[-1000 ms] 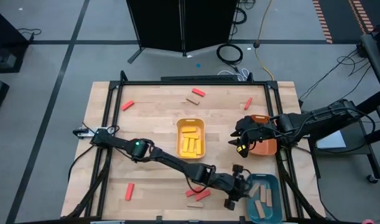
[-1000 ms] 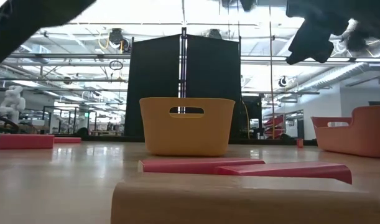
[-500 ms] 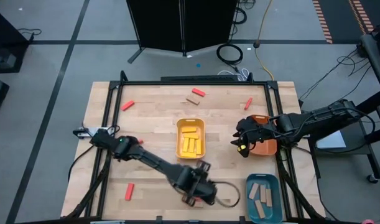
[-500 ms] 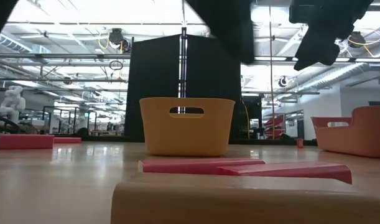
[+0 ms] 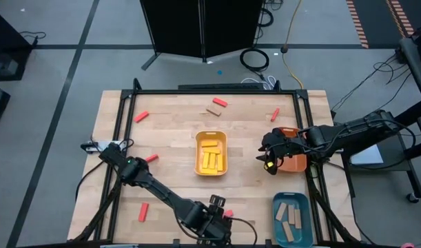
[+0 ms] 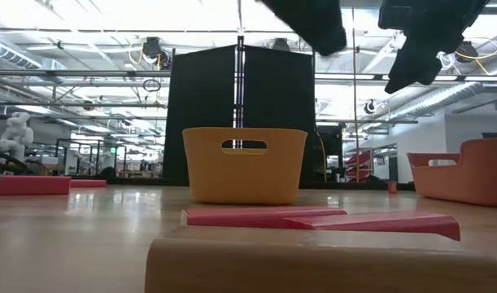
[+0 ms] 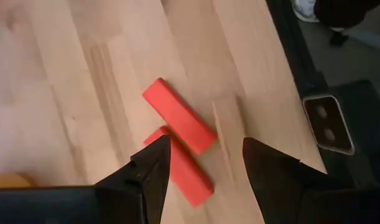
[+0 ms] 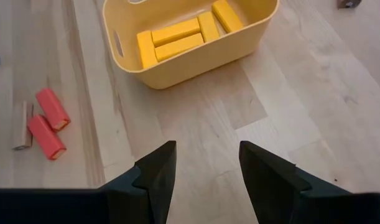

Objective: Sort blocks
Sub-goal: Put the brown wooden block into the blue bin

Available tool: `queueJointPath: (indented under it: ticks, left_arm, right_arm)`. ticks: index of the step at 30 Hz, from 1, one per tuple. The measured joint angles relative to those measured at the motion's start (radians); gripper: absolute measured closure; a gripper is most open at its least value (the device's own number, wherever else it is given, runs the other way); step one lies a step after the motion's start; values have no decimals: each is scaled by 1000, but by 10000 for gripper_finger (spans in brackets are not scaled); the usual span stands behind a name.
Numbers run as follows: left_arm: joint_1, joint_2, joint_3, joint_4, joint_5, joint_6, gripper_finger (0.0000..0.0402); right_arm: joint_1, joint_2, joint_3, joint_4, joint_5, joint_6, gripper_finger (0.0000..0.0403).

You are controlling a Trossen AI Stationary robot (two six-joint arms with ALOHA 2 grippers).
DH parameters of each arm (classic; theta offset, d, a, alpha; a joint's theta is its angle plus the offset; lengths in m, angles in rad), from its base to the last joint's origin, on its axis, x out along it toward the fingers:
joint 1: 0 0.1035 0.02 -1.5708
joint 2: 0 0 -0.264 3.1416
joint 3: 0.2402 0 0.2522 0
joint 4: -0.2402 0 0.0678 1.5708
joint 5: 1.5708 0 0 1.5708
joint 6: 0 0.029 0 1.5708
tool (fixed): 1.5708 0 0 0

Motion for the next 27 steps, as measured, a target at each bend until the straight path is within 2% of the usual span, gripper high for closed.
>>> queueJointPath:
  ticks: [8,11,20,27]
  left_arm:
    - [-1,2,-126,86,3,-68,204]
    - [-1,1,-162,91,43,-119,204]
    - [-12,2,-230,195,77,-188,204]
    - [-20,2,-237,195,79,-209,204]
  right_arm:
    - [0,1,0,-1,-2,-7,234]
    - [0,1,0,-10,-2,-35,234]
    - [0,1,0,-9,2,-62,234]
    - [0,1,0,-9,2,-57,234]
